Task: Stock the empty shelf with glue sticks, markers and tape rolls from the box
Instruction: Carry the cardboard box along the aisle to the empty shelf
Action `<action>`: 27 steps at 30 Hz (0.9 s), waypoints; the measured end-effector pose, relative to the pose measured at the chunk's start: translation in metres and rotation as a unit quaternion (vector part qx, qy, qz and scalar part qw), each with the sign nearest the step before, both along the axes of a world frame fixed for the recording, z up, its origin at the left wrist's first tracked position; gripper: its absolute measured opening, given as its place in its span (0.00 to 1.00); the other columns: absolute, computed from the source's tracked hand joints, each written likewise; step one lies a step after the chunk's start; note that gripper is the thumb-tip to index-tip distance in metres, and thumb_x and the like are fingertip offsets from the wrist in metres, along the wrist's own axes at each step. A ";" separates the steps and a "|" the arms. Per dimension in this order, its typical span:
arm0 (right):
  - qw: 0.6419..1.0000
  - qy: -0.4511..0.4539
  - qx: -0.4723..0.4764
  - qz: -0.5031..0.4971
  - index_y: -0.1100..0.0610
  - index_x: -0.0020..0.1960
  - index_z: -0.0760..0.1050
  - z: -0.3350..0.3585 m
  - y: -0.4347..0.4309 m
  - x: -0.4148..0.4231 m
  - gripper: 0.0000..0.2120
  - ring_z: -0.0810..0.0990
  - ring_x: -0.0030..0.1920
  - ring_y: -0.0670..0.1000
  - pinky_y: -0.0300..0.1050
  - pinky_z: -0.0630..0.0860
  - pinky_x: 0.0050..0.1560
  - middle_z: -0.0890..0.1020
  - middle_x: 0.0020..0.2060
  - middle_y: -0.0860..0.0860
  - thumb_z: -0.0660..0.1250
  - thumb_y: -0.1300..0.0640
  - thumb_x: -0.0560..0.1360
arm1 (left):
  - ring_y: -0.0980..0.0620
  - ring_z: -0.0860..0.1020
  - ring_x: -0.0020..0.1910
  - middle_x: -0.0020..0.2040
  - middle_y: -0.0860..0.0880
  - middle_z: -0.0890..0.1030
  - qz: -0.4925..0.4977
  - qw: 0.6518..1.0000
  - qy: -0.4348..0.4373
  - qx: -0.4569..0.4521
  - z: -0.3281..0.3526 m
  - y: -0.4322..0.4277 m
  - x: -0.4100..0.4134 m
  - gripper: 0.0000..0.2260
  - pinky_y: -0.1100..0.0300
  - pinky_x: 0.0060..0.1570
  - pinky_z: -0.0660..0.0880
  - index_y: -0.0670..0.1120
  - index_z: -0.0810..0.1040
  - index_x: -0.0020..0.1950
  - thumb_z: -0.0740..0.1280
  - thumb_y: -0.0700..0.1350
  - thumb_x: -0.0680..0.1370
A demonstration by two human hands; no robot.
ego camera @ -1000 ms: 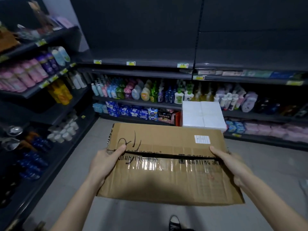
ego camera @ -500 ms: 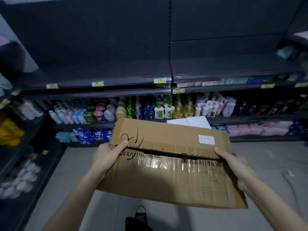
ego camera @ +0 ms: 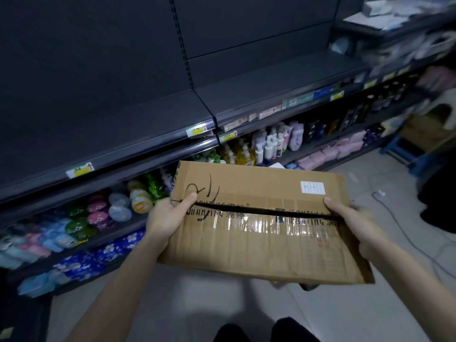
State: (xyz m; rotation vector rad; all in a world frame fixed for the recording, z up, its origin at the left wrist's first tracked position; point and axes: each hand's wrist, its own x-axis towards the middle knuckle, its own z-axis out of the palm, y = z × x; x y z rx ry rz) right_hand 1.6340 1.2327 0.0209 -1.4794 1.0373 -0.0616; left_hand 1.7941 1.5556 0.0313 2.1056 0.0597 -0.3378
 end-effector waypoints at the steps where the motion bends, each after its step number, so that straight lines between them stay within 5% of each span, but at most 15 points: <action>1: 1.000 0.004 0.000 -0.003 0.56 0.51 0.76 -0.001 0.000 0.002 0.22 0.85 0.41 0.57 0.51 0.79 0.45 0.86 0.39 0.56 0.73 0.41 0.68 | 0.50 0.81 0.43 0.42 0.48 0.85 -0.011 1.000 0.001 0.001 -0.001 -0.001 0.008 0.14 0.50 0.53 0.77 0.52 0.82 0.41 0.69 0.62 0.72; 8: 0.998 -0.007 0.013 -0.053 0.60 0.53 0.76 -0.005 -0.011 0.019 0.22 0.84 0.41 0.59 0.51 0.79 0.42 0.85 0.41 0.58 0.73 0.44 0.69 | 0.44 0.82 0.44 0.45 0.42 0.84 -0.066 0.997 0.026 0.014 -0.009 -0.028 0.060 0.33 0.43 0.53 0.77 0.42 0.83 0.46 0.67 0.71 0.64; 13: 0.996 -0.010 0.025 -0.085 0.59 0.54 0.75 -0.015 -0.034 0.038 0.22 0.85 0.40 0.57 0.51 0.80 0.43 0.86 0.38 0.56 0.73 0.44 0.69 | 0.48 0.81 0.43 0.40 0.49 0.84 -0.084 0.996 0.021 0.031 -0.011 -0.067 0.098 0.19 0.52 0.49 0.77 0.47 0.84 0.43 0.68 0.63 0.72; 20: 0.988 -0.013 0.011 -0.152 0.57 0.50 0.76 -0.026 -0.060 0.057 0.20 0.85 0.40 0.57 0.57 0.80 0.50 0.86 0.37 0.55 0.73 0.43 0.69 | 0.49 0.82 0.44 0.41 0.52 0.85 -0.138 0.989 0.030 0.036 -0.022 -0.127 0.158 0.19 0.50 0.50 0.78 0.50 0.84 0.44 0.69 0.65 0.70; 27: 0.978 -0.005 0.007 -0.211 0.58 0.50 0.75 -0.032 -0.070 0.068 0.19 0.84 0.38 0.57 0.51 0.79 0.41 0.85 0.37 0.56 0.72 0.44 0.70 | 0.51 0.82 0.43 0.41 0.52 0.85 -0.216 0.975 0.042 0.022 -0.028 -0.175 0.196 0.16 0.52 0.48 0.78 0.50 0.84 0.46 0.69 0.61 0.73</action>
